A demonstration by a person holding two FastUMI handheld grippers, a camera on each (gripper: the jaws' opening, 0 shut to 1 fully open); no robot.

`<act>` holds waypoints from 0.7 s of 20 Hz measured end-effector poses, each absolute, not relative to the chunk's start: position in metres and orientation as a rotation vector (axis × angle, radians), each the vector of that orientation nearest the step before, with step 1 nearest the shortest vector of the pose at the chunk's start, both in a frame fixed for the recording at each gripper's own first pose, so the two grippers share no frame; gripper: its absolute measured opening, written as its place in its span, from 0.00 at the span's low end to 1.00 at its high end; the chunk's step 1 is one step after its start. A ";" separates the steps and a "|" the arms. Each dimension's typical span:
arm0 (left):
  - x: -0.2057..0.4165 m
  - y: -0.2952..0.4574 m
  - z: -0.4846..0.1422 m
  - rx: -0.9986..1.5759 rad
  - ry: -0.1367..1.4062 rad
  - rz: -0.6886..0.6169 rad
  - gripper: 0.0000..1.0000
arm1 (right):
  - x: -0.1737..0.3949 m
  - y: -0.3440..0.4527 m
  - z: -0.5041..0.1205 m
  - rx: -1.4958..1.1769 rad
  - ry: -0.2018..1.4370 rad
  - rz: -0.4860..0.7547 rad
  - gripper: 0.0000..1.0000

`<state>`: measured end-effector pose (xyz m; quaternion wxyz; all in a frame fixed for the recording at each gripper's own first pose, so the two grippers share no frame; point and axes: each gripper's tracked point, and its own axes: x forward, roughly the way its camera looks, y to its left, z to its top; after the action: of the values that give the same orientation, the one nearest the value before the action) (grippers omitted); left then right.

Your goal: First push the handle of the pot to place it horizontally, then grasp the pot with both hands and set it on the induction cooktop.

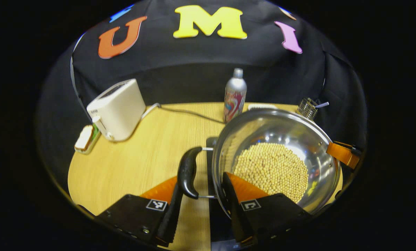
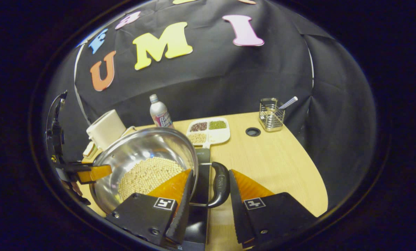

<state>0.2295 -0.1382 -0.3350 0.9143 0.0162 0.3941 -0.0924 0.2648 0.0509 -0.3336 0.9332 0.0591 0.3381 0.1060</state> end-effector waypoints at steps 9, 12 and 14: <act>0.237 -0.142 -0.332 0.003 0.756 -0.185 0.63 | 0.264 0.047 -0.333 0.135 0.651 0.193 0.61; 0.238 -0.142 -0.331 -0.011 0.727 -0.189 0.76 | 0.265 0.046 -0.328 0.113 0.608 0.194 0.68; 0.230 -0.143 -0.328 -0.026 0.726 -0.190 0.66 | 0.263 0.044 -0.316 0.082 0.562 0.198 0.70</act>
<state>0.2298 -0.1428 -0.3283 0.9304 -0.0128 0.3543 -0.0927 0.2629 0.0436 -0.3157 0.9551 0.0404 0.2767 0.0977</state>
